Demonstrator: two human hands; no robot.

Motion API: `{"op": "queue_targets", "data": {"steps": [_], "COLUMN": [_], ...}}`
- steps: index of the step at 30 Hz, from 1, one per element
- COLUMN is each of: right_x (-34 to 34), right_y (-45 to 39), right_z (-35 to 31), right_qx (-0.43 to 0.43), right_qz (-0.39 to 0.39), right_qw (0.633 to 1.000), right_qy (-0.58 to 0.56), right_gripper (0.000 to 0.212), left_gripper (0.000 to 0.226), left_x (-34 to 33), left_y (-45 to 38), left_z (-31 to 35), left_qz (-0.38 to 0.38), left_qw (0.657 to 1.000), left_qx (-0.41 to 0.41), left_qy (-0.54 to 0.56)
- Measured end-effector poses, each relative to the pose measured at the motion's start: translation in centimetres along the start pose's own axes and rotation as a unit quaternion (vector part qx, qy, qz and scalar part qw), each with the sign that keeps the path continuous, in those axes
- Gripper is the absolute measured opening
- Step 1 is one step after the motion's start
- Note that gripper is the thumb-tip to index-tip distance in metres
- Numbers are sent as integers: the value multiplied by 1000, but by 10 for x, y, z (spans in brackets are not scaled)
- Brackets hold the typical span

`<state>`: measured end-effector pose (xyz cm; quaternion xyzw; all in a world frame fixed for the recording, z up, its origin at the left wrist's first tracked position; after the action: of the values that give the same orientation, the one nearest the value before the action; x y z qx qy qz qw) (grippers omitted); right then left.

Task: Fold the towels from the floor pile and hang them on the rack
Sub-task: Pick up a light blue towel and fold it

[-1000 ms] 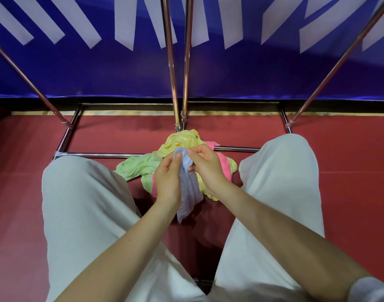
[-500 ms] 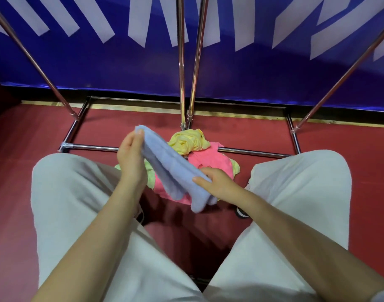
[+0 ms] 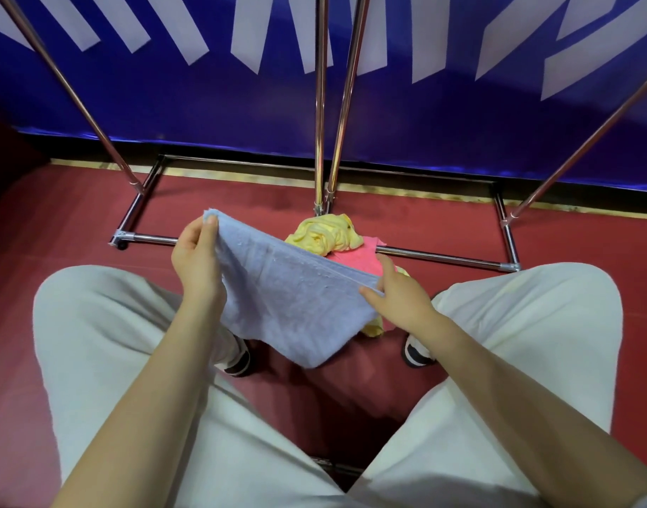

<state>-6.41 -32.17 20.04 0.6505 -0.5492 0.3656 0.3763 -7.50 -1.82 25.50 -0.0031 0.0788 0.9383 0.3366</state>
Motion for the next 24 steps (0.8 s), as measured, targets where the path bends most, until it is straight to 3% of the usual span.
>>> {"op": "queue_targets", "data": {"steps": [2,6,9,15,20,24], "right_x": [-2,2,8,11,8,5], "right_y": [-5,-12,-18,-14,-17,-17], "right_z": [5,10,8,8,13,22], "right_qx": [-14,-41,-67,-58,-51,-108], "right_qz": [-8,16,60,84,56,38], "right_qw": [999,999,995,994,995,993], "right_qy": [31,3,-36,-39,63,6], "right_gripper": [62,22,8,16,19,13], "left_gripper": [12,10,10,9,8,10], "left_x": [-3,-5,1,8,2,-2], "left_y": [3,4,-1,-1,0,3], "left_z": [0,-6,-10,-13,-16,-18], "left_qz": [-13,-22,-7,-24,-23,-12], "left_qw": [1000,1000,1000,1000,1000,1000], "left_qx": [-20,-13,17,1,-3,-11], "left_qy": [-8,-3,24,14,2,-8]}}
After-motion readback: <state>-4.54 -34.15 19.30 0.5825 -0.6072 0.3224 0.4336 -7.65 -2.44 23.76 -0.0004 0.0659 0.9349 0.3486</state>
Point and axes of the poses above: each hand's wrist, its own y-axis away from the middle knuckle, its own x-axis out of the back of the hand, z = x × y, the point moved 3 cm from there along -y, towards the middle knuckle, and after that the axes turned 9 degrees about z, right-handed, at the moved point
